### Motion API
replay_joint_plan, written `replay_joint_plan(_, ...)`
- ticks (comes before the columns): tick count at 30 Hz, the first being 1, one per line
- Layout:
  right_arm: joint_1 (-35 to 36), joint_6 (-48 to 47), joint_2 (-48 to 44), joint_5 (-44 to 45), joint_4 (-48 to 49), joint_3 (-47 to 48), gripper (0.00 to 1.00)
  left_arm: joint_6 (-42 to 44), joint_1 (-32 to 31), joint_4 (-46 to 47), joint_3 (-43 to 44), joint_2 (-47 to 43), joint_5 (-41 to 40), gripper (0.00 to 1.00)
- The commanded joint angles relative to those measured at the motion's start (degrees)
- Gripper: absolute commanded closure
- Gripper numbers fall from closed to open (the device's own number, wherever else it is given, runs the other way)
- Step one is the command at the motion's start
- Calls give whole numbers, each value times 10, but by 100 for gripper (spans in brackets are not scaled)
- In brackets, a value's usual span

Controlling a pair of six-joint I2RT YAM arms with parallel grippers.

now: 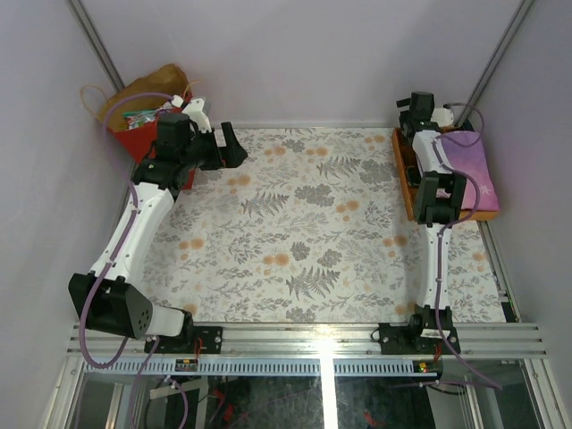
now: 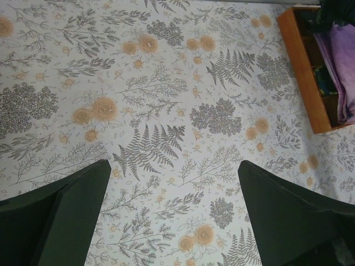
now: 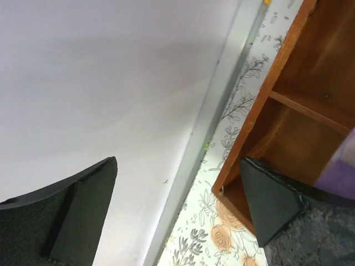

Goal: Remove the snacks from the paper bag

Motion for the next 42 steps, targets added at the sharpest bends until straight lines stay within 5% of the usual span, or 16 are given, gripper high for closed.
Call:
replay_joint_plan(1, -14, -63, -150, -23, 172, -110, 0, 2, 4, 5, 6, -14, 27, 0)
replay_joint_plan(7, -14, -119, -394, -97, 267, -402, 0, -14, 3, 20, -13, -54, 50, 0)
replay_joint_plan(11, -6, -205, -561, -130, 149, -519, 0, -24, 0, 30, -44, -89, 47, 0)
replay_joint_plan(18, 38, -316, -781, -1, -16, -770, 2, -46, -2, 35, -82, -99, 60, 0)
replay_joint_plan(23, 41, -338, -823, 13, -94, -856, 8, -48, -2, 33, -81, -92, 84, 0)
replay_joint_plan(28, 23, -265, -850, 15, -79, -932, 20, -42, -2, 32, -90, -103, 80, 0)
replay_joint_plan(42, -28, -145, -684, -6, -60, -871, 40, -29, -2, 22, -106, -104, 72, 0)
